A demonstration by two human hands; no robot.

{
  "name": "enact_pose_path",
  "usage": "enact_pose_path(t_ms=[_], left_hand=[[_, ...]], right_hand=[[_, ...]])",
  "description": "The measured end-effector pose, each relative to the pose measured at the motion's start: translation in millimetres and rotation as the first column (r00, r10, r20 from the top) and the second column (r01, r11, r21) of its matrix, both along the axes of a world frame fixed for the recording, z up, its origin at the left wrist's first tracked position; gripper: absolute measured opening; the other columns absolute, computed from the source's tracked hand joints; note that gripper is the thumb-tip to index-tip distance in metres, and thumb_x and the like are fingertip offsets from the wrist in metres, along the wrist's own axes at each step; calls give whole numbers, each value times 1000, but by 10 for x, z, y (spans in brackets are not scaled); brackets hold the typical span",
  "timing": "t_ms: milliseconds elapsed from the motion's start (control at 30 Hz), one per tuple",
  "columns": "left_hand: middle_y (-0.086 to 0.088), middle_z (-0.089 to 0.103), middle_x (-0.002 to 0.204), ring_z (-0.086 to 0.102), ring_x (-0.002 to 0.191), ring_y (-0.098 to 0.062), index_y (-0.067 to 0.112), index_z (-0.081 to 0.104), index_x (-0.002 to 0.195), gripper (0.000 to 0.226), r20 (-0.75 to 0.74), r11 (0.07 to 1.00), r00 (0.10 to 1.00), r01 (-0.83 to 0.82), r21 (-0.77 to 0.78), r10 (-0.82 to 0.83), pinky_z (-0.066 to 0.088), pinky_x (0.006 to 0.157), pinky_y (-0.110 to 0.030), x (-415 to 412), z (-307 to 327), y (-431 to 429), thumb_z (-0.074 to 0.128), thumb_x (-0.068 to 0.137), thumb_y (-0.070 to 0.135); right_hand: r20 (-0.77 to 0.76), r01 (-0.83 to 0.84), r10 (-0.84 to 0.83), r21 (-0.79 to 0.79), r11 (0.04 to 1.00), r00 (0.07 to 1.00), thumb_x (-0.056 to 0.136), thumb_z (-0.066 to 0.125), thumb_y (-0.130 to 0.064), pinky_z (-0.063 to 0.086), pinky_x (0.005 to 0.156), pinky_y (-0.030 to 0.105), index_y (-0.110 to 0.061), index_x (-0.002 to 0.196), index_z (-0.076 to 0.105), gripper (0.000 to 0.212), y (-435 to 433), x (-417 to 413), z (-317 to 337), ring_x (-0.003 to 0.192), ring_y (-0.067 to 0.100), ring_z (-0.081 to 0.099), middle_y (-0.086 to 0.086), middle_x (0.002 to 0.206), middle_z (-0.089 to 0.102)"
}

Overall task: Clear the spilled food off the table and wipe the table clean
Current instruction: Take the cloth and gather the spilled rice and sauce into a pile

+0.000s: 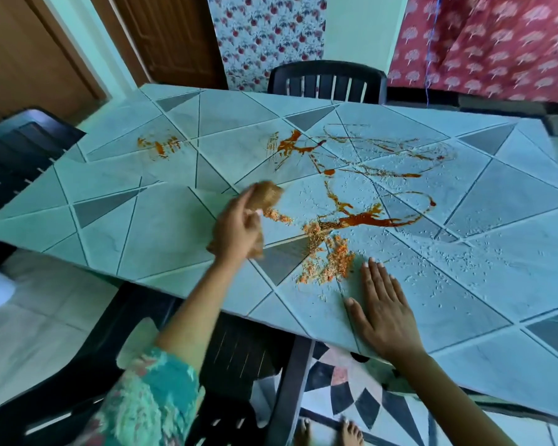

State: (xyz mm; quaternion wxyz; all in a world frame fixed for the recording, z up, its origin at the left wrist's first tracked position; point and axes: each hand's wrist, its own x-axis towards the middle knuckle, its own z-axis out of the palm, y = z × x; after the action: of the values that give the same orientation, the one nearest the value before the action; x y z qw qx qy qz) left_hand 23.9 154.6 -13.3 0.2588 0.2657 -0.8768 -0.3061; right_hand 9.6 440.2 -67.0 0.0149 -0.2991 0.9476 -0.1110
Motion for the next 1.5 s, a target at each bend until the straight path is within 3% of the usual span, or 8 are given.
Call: enact_pose_path(t_ms=[200, 333, 500, 667, 867, 1000, 1300, 1500], left_hand=[[-13, 62, 122, 58, 107, -35, 22, 54, 130, 48, 253, 992, 959, -125, -24, 127, 47, 89, -38, -340, -210, -974, 55, 85, 7], [-14, 60, 123, 58, 107, -30, 20, 53, 131, 49, 187, 994, 978, 84, 70, -95, 42, 83, -22, -539, -225, -282, 55, 86, 0], [-9, 55, 133, 59, 109, -27, 33, 47, 135, 66, 141, 912, 901, 401, 82, -409, 53, 89, -41, -455, -403, 723, 61, 81, -1], [0, 58, 131, 60, 108, -18, 31, 50, 133, 61, 36, 821, 826, 552, 149, -562, 52, 92, -35, -264, -194, 1228, 60, 82, 0], [-5, 68, 113, 63, 98, -27, 28, 51, 132, 44, 116, 986, 981, 163, -34, -159, 47, 79, -33, 21, 222, 440, 59, 89, 18], [-14, 66, 112, 59, 101, -39, 25, 55, 126, 41, 210, 995, 972, -96, -39, 102, 46, 80, -40, 405, -4, 25, 56, 86, 34], [-12, 57, 127, 58, 104, -36, 25, 44, 138, 52, 211, 986, 972, -129, 105, 105, 48, 85, -38, -12, -192, 1147, 57, 89, 14], [-10, 61, 124, 56, 108, -34, 30, 44, 137, 55, 237, 997, 971, 15, 82, -34, 45, 82, -38, -441, -121, 2113, 54, 86, 13]], right_hand=[[-30, -2, 1, -30, 1000, 1000, 95, 19, -52, -3, 116, 24, -4, 147, 21, 71, -15, -17, -42, 143, 21, 13, 9, 154, 16], [-29, 5, -5, -23, 1000, 1000, 95, 17, -54, -5, 116, 24, -5, 148, 17, 72, -23, -26, -36, 144, 20, 9, 7, 155, 12], [-20, 30, -30, -18, 999, 999, 94, 22, -51, -6, 116, 23, -3, 146, 24, 71, -32, -4, 10, 143, 20, 12, 9, 154, 18], [-13, 69, -70, -53, 996, 997, 94, 19, -53, -7, 115, 22, -3, 146, 26, 72, -8, 0, 22, 141, 17, 11, 10, 153, 22], [-4, 40, -41, -66, 997, 999, 95, 6, -57, -6, 114, 22, -5, 146, 23, 75, 194, 14, 43, 141, 21, 10, 3, 151, 14], [-2, 0, 0, -37, 999, 1000, 97, 8, -55, -5, 114, 23, -3, 144, 21, 72, 439, 42, 81, 139, 27, 16, 7, 150, 18], [-4, -105, 105, -72, 992, 994, 93, 7, -57, -11, 114, 21, -11, 148, 9, 72, 970, -53, 79, 143, 18, -2, 1, 154, 5], [-21, -135, 134, -48, 990, 991, 97, 13, -53, -2, 114, 24, -3, 144, 30, 71, 1302, -93, 117, 140, 25, 18, 7, 151, 21]])
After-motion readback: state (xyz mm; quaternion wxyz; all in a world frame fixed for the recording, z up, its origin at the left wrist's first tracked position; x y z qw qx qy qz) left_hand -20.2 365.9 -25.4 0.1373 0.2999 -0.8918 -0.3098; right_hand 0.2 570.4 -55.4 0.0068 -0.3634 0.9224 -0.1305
